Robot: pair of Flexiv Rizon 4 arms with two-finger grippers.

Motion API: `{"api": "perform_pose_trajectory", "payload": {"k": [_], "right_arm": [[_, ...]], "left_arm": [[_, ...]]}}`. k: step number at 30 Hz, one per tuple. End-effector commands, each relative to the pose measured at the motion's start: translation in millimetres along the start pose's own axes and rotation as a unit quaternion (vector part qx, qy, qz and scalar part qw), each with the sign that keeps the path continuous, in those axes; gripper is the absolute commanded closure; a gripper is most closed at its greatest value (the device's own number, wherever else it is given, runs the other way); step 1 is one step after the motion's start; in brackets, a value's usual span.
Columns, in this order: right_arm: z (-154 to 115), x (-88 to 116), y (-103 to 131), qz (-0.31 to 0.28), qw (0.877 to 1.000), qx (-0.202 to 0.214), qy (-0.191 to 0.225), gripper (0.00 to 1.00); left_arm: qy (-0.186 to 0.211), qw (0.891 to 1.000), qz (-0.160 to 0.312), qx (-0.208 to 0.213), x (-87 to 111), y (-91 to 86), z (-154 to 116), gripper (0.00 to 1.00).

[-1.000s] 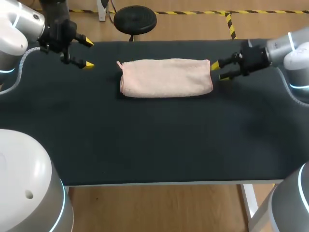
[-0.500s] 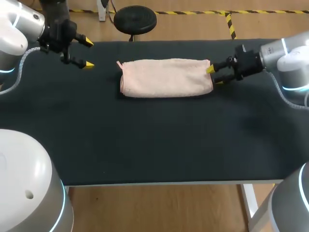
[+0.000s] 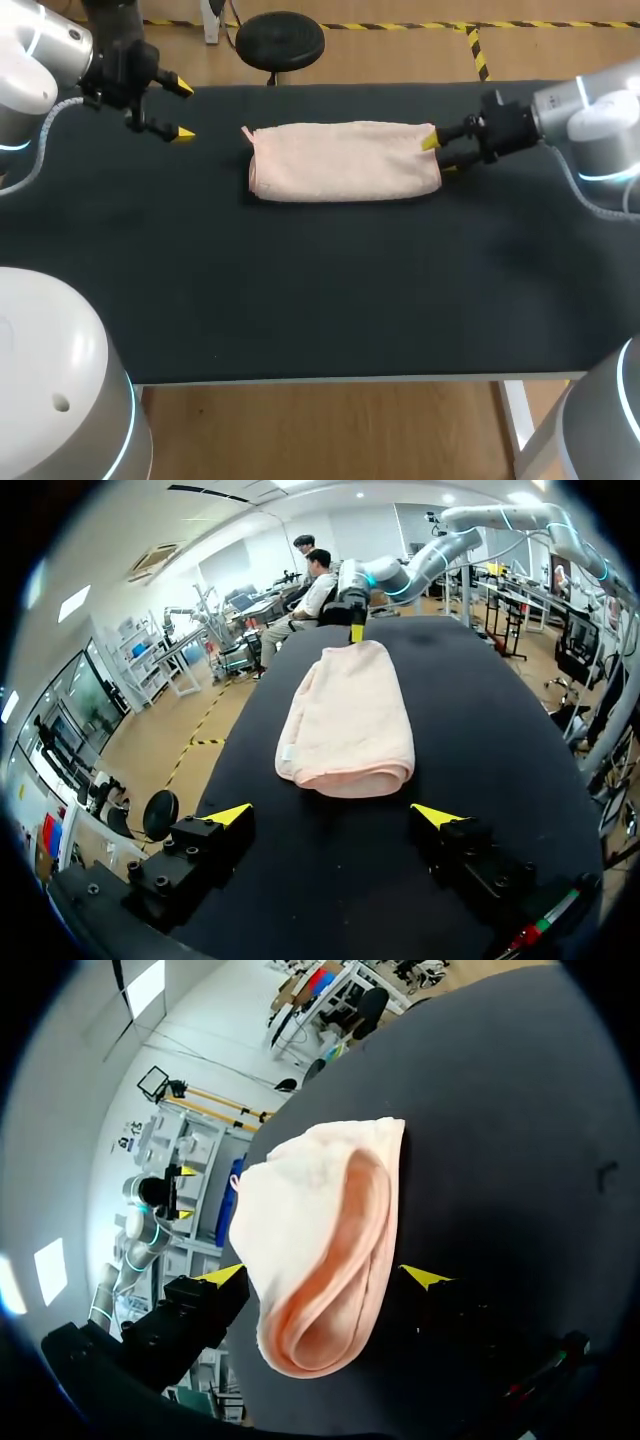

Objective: Fold the towel

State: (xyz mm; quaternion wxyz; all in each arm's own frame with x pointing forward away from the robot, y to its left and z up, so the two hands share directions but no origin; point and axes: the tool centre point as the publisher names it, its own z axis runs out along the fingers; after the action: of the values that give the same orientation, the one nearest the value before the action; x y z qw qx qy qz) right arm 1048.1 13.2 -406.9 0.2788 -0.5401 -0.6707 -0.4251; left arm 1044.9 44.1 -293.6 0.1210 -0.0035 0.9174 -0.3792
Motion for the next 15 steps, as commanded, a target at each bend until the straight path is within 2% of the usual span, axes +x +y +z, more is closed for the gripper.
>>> {"api": "perform_pose_trajectory", "payload": {"k": [1, 15], "right_arm": [[5, -4, 5, -0.001, 1.000, 0.006, 0.004, 0.00], [16, 2, 9, -0.008, 1.000, 0.014, 0.016, 0.00]], "left_arm": [[-0.001, 1.000, 0.001, 0.001, 1.0, 0.7, 0, 0.00], [-0.001, 1.000, 0.001, 0.001, 1.0, 0.7, 0, 0.00]]}}
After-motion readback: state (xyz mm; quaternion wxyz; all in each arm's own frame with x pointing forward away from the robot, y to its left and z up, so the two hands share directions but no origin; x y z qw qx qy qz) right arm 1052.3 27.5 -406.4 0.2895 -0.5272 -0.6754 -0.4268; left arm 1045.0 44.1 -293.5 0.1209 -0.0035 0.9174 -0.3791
